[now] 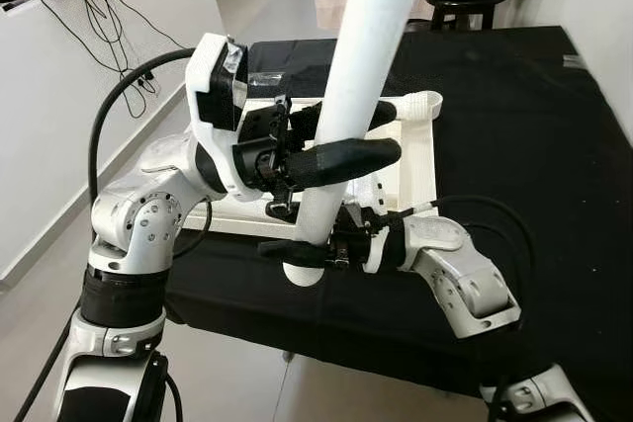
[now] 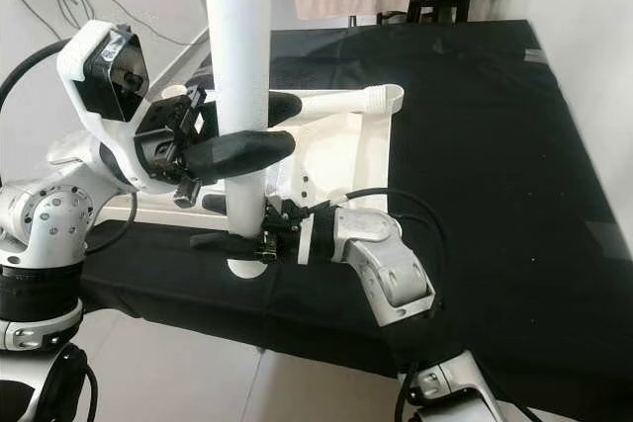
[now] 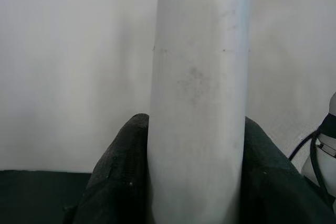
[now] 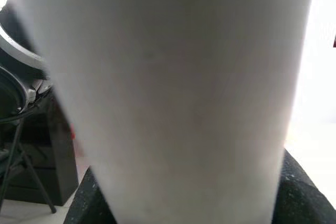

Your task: Building children table

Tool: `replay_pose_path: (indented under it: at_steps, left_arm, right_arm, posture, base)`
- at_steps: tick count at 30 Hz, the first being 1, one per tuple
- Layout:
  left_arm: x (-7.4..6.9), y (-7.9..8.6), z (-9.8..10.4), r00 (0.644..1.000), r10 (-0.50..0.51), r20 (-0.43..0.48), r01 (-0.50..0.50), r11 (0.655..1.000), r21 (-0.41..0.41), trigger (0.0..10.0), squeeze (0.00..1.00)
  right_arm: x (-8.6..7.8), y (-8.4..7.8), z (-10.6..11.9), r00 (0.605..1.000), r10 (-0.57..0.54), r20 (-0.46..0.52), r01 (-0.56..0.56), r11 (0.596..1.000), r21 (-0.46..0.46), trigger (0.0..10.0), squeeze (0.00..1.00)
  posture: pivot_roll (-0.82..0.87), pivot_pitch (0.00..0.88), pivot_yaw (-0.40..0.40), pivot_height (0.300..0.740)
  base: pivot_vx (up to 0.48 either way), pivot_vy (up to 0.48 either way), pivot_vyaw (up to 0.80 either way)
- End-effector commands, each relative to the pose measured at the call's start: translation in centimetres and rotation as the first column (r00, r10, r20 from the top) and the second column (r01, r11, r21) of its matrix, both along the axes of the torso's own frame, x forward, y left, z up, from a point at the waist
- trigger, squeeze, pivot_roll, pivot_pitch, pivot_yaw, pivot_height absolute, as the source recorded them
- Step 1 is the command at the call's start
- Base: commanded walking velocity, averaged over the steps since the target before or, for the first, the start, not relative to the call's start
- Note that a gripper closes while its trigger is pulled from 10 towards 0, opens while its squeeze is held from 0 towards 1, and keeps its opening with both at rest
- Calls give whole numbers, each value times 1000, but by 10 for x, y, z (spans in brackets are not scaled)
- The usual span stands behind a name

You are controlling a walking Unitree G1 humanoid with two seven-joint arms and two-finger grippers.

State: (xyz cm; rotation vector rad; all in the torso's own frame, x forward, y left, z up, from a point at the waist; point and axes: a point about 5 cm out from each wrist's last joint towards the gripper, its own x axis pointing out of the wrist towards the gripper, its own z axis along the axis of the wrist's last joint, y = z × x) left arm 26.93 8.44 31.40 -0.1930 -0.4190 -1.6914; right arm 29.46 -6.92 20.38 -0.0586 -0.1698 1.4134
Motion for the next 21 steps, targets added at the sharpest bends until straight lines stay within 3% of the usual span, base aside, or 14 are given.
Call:
replay_pose_path:
  at_steps: [1, 2, 3, 4, 8, 9, 10, 11, 13, 19, 21]
  left_arm:
    - [-14, -21, -2, 988, -141, -70, 140, 990, -19, 1451, 341]
    - [-14, -21, -2, 988, -141, -70, 140, 990, -19, 1451, 341]
    - [-10, -19, -1, 989, -102, -104, 99, 995, -33, 7608, 1000]
    - [-4, -15, 0, 994, -19, -111, 13, 999, -53, 10000, 1000]
    - [-3, -12, 2, 995, 47, -84, -53, 996, -68, 10000, 1000]
    - [1, 0, 1, 988, 110, -111, -119, 990, -81, 10000, 1000]
    - [6, 27, -1, 963, 216, -163, -234, 968, -95, 10000, 1000]
    - [6, 27, -1, 963, 216, -163, -234, 968, -95, 10000, 1000]
    - [3, 50, -4, 941, 289, -176, -307, 948, -87, 10000, 1000]
    - [-10, 75, -14, 905, 378, -197, -394, 918, -47, 10000, 1000]
    - [-21, 89, -21, 869, 442, -222, -459, 888, -26, 10000, 1000]
  right_arm:
    - [17, -5, 16, 985, -169, 16, 168, 983, 76, 0, 0]
    - [17, -5, 16, 985, -169, 16, 168, 983, 76, 0, 0]
    - [21, -7, 16, 978, -209, 23, 207, 975, 75, 0, 0]
    - [28, -12, 17, 960, -276, 36, 273, 960, 67, 0, 0]
    - [32, -16, 18, 947, -317, 46, 314, 947, 61, 0, 0]
    - [38, -23, 21, 931, -362, 55, 359, 932, 57, 0, 0]
    - [45, -37, 25, 897, -436, 74, 433, 900, 50, 0, 0]
    - [45, -37, 25, 897, -436, 74, 433, 900, 50, 0, 0]
    - [52, -51, 29, 860, -502, 96, 501, 865, 36, 0, 0]
    - [60, -75, 34, 793, -599, 114, 600, 799, 28, 0, 0]
    - [63, -89, 35, 756, -643, 120, 646, 763, 25, 0, 0]
  posture:
    - [-53, 66, 110, 740]
    - [-53, 66, 110, 740]
    - [-52, 67, 109, 740]
    - [-51, 72, 107, 740]
    - [-50, 74, 106, 740]
    - [-46, 85, 102, 740]
    - [-43, 92, 100, 740]
    - [-43, 92, 100, 740]
    - [-37, 102, 95, 740]
    - [-26, 118, 85, 740]
    - [-18, 125, 79, 740]
  base:
    - [0, 0, 0]
    - [0, 0, 0]
    - [0, 0, 0]
    - [0, 0, 0]
    - [0, 0, 0]
    - [0, 0, 0]
    - [0, 0, 0]
    - [0, 0, 0]
    - [0, 0, 0]
    - [0, 0, 0]
    - [0, 0, 0]
